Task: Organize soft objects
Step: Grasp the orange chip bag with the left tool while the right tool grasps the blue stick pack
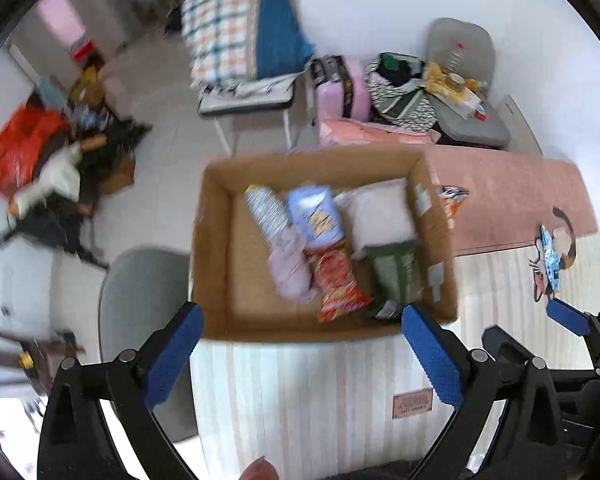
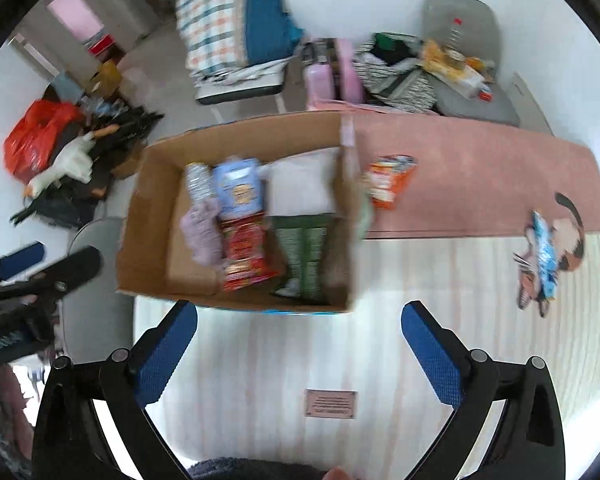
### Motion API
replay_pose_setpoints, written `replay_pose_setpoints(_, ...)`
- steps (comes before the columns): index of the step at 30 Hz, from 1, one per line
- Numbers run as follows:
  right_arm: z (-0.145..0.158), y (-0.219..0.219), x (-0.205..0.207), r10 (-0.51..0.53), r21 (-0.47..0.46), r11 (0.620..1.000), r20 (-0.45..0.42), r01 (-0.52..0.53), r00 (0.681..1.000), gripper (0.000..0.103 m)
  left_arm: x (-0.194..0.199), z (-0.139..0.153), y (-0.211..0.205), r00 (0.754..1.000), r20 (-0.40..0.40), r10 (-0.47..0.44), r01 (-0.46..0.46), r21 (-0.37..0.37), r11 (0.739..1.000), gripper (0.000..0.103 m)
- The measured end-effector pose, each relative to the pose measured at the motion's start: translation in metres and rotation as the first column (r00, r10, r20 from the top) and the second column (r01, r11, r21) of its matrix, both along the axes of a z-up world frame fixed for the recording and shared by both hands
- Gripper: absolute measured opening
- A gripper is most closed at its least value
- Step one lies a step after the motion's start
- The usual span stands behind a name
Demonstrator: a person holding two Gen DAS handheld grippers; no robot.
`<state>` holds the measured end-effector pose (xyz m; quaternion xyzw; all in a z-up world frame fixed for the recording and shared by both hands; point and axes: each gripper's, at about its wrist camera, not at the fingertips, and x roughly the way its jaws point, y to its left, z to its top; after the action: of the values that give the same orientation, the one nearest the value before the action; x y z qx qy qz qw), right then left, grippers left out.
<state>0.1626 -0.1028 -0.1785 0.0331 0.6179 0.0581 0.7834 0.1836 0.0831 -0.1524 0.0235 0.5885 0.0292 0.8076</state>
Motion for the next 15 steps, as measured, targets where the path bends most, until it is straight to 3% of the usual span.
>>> replay_pose_setpoints(4, -0.009, -0.078, 0.009, -0.125, -0.023, 0.992, -0.041, 0.124, 0.991, 0.103, 0.050, -0.006, -0.072, 0.986, -0.023, -0.167, 0.168, 0.060, 0.984, 0.102)
replay_pose_setpoints(7, -0.020, -0.135, 0.018, -0.206, -0.053, 0.978, -0.069, 0.203, 0.976, 0.103, 0.091, -0.028, -0.129, 0.947, -0.093, -0.306, 0.315, 0.093, 0.945, 0.102)
replay_pose_setpoints(10, -0.039, -0.191, 0.033, -0.285, -0.076, 0.958, -0.106, 0.278, 0.953, 0.103, 0.137, -0.069, -0.176, 0.902, -0.209, -0.377, 0.401, 0.090, 0.911, 0.102)
replay_pose_setpoints(15, -0.080, -0.268, 0.066, -0.373, -0.108, 0.927, -0.168, 0.359, 0.912, 0.103, 0.198, -0.152, -0.221, 0.838, -0.384, -0.387, 0.448, 0.081, 0.890, 0.102)
